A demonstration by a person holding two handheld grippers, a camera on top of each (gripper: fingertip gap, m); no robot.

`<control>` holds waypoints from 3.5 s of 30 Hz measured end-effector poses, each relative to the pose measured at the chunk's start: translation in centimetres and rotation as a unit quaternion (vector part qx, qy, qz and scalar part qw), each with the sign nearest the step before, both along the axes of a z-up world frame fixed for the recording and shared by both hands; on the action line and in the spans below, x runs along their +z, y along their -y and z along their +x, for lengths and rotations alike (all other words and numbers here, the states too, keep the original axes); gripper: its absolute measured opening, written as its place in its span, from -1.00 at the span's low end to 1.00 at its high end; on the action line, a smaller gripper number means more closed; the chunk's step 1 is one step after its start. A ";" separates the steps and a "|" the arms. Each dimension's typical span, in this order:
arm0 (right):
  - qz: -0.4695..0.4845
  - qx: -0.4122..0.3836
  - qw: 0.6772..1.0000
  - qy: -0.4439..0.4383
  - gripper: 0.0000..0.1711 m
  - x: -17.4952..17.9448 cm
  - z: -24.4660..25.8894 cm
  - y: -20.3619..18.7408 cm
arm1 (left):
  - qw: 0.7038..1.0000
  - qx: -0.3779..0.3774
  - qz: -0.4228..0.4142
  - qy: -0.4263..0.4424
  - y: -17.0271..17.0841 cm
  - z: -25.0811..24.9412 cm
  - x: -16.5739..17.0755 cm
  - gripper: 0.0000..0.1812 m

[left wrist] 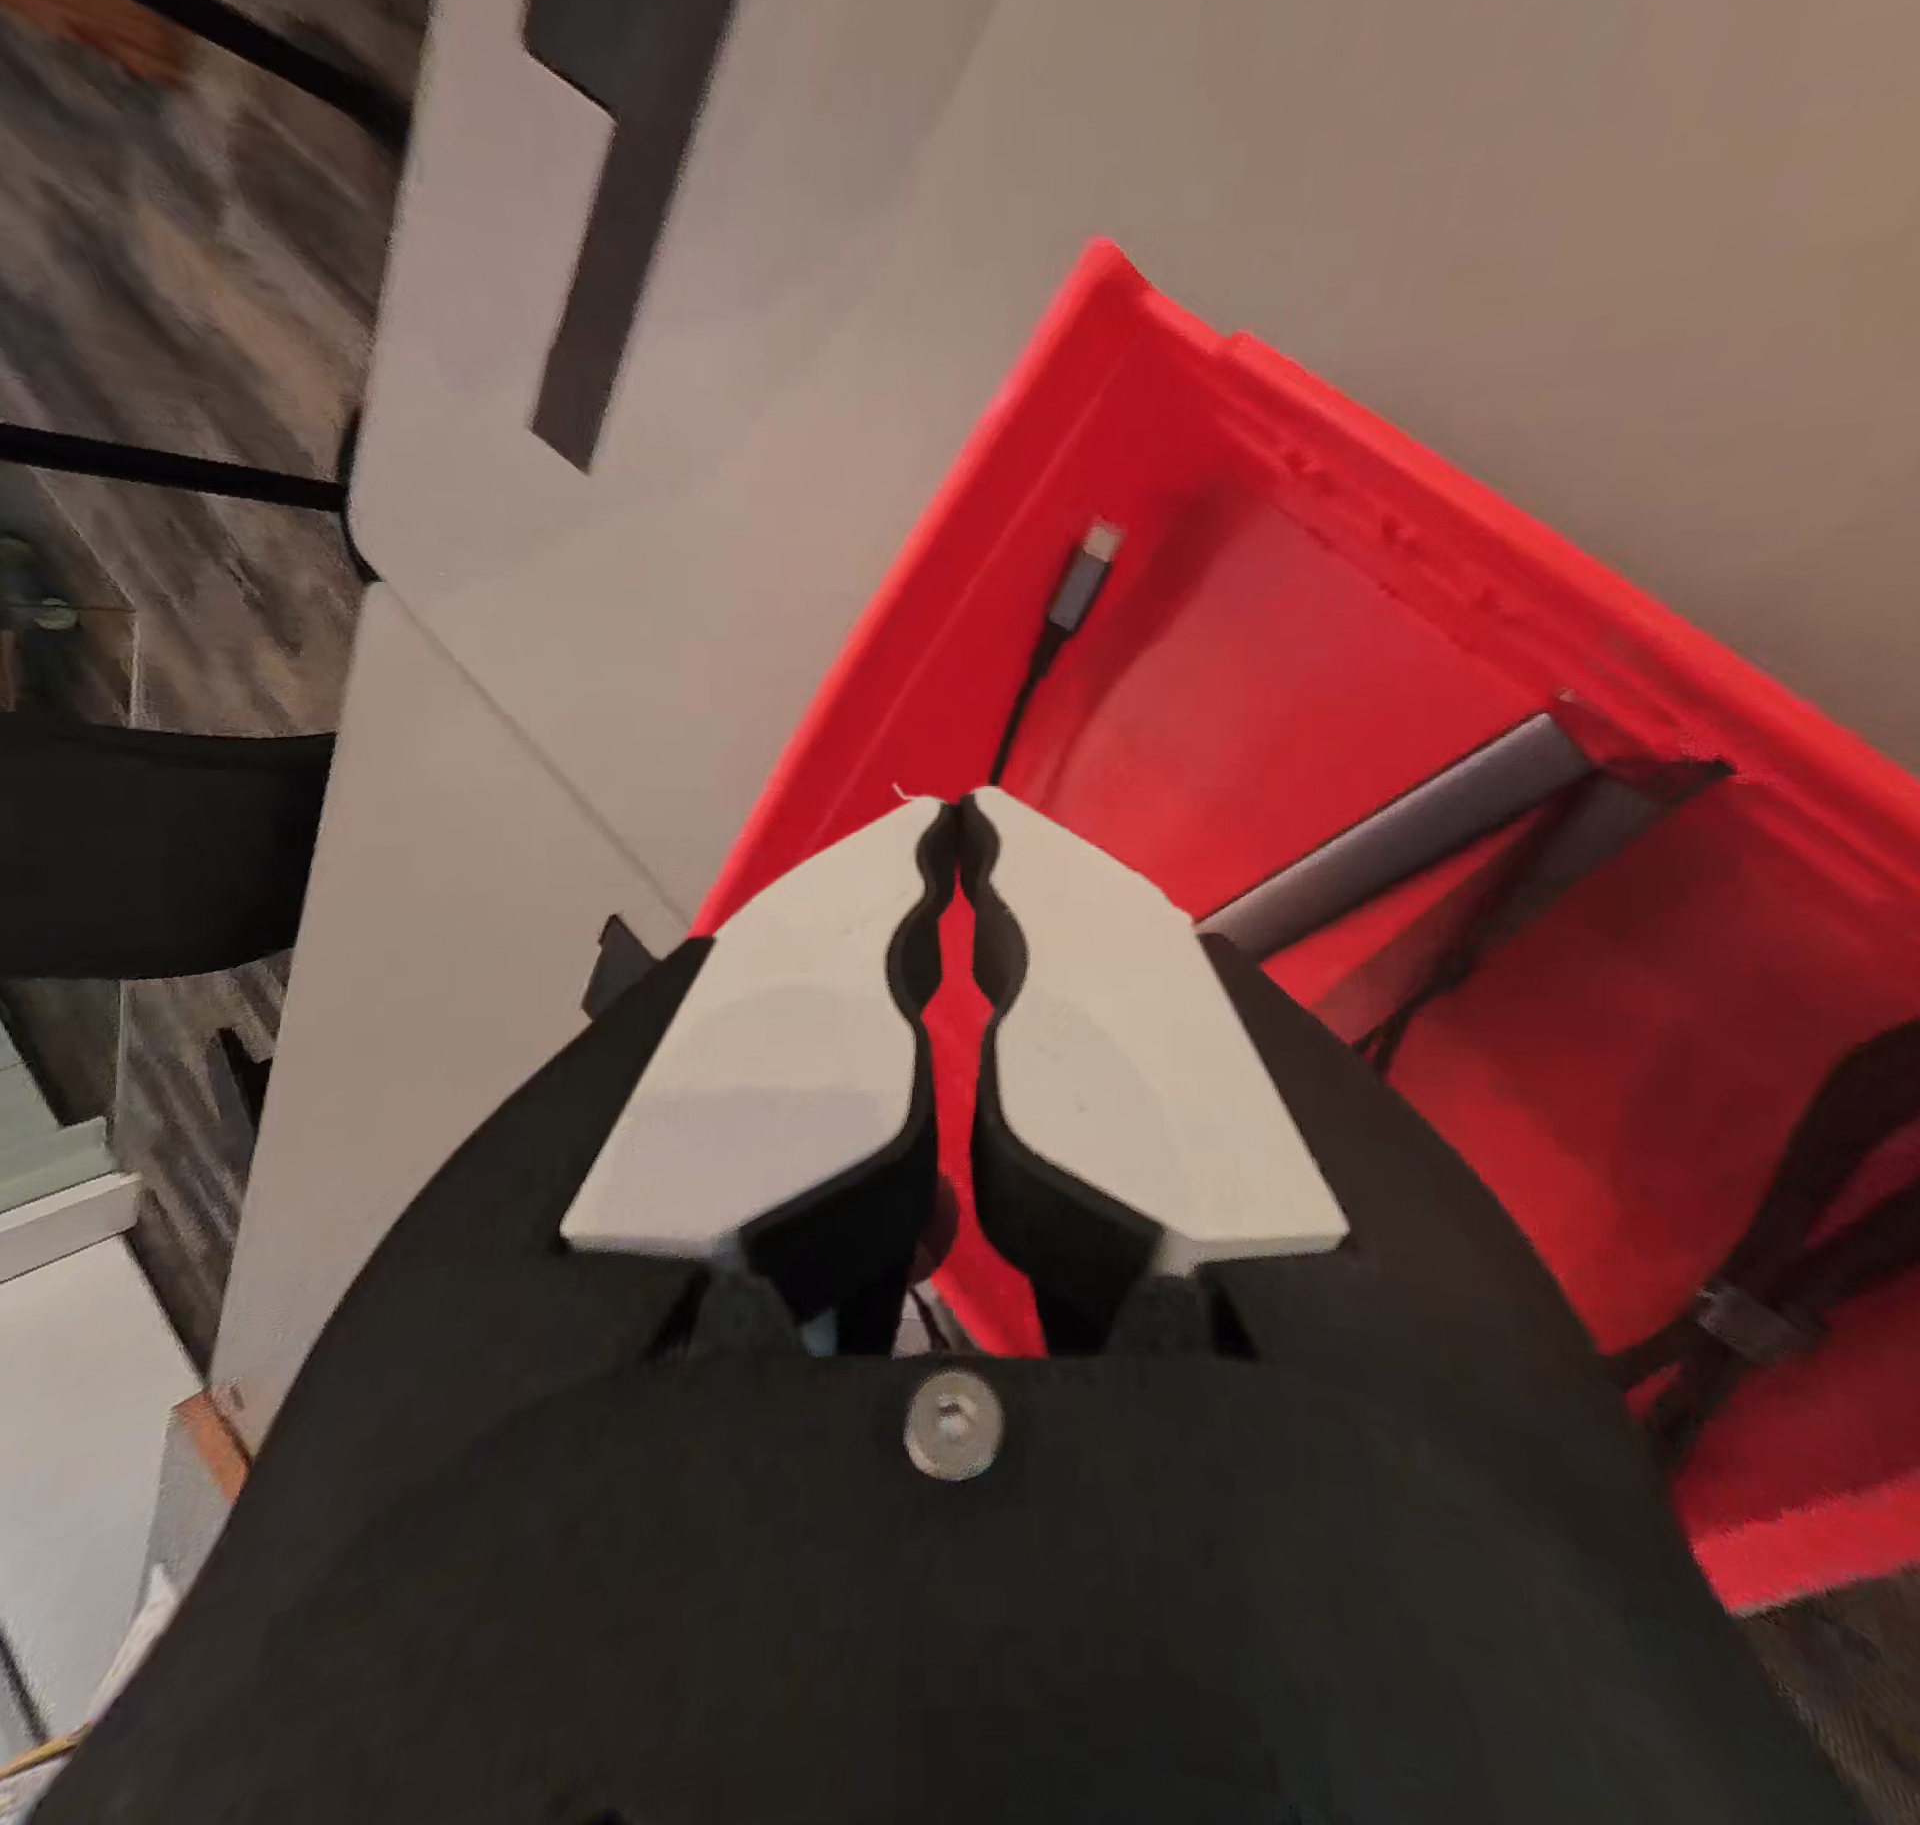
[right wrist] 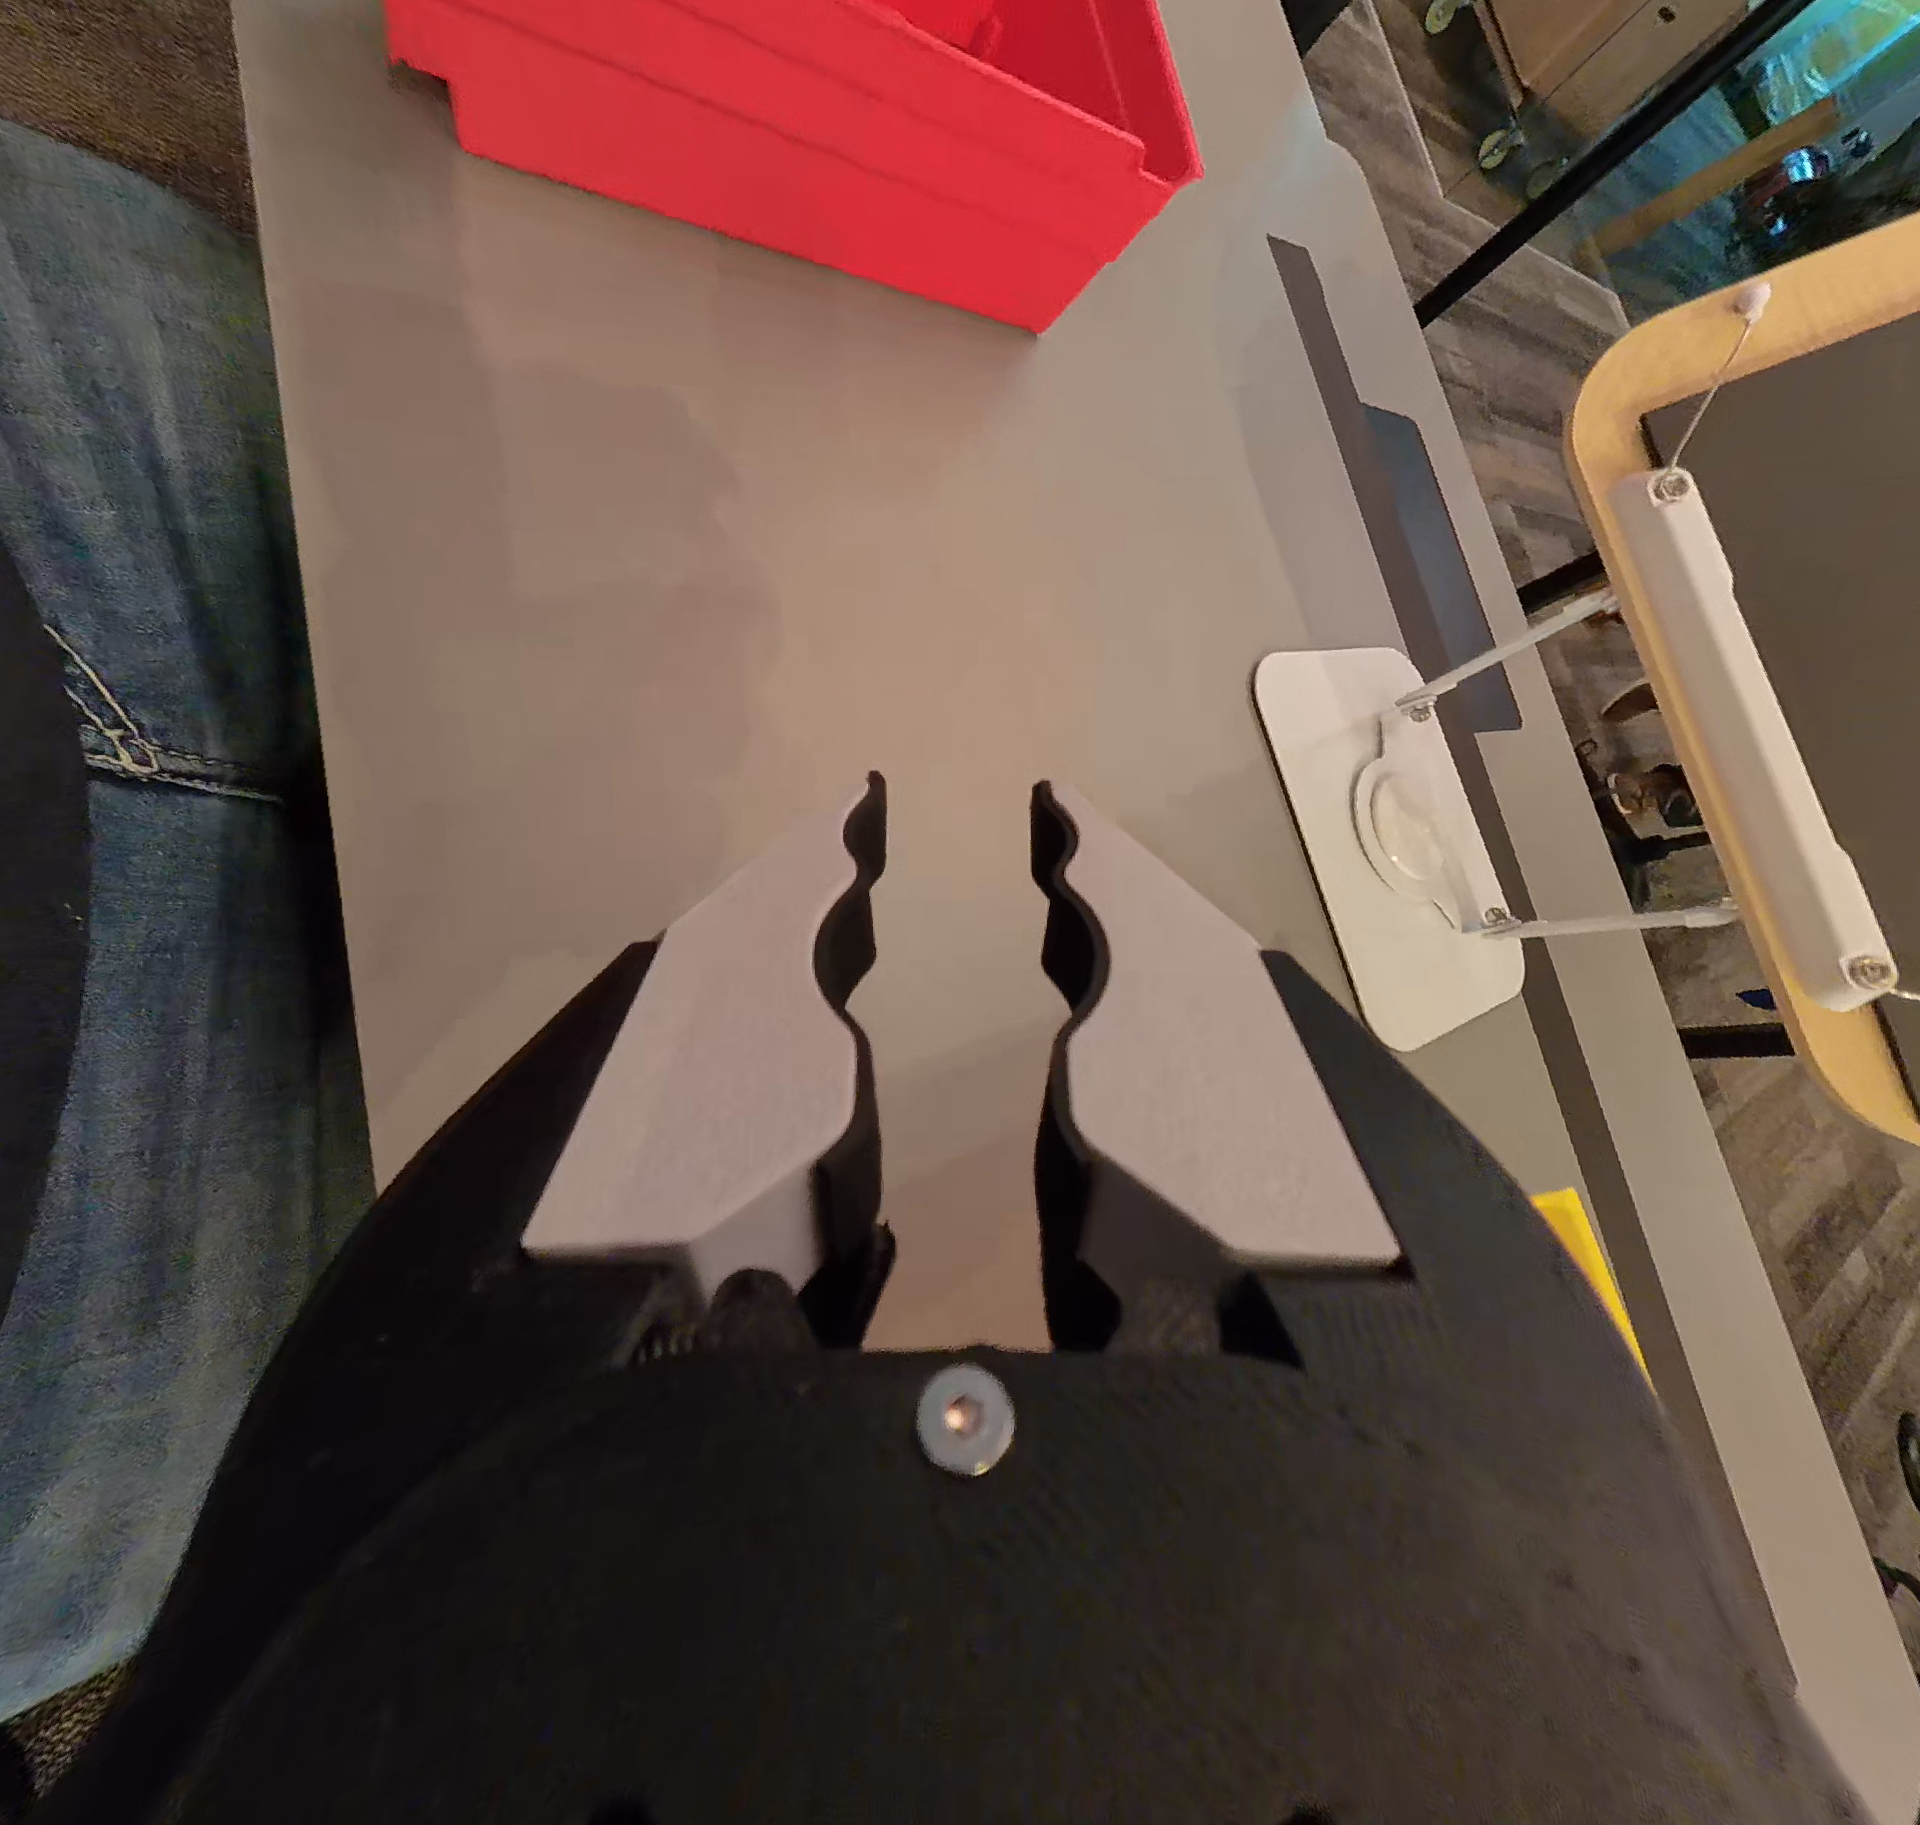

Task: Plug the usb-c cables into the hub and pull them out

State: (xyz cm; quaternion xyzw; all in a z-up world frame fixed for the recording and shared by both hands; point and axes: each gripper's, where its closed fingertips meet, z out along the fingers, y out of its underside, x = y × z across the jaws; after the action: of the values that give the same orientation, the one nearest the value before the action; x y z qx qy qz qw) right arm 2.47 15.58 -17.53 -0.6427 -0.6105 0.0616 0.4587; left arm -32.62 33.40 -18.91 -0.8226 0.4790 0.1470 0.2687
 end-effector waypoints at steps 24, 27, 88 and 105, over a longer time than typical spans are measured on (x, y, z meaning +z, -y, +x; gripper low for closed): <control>-0.001 0.011 1.000 -0.007 -0.71 -0.3 -0.7 0.5 | 0.987 0.049 0.145 -0.045 -4.1 -2.4 -2.0 -0.97; 0.001 0.017 1.000 -0.011 -0.71 0.0 -1.2 0.6 | 0.978 0.050 0.200 0.000 -3.7 -1.5 2.9 -0.97; -0.345 -0.037 0.925 -0.155 -0.91 -9.5 -6.6 -4.0 | 0.985 -0.117 0.124 0.038 9.7 12.3 5.1 -0.58; -0.330 -0.074 0.930 -0.143 -0.80 -11.2 -5.2 -5.1 | 0.992 0.048 -0.101 -0.061 13.3 -4.3 -9.9 -0.53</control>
State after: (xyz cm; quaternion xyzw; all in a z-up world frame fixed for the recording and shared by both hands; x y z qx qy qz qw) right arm -2.73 20.64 -28.73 -0.7854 -0.4346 0.3171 0.3061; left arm -36.89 20.05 -28.83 -0.8569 0.4672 0.1604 0.1473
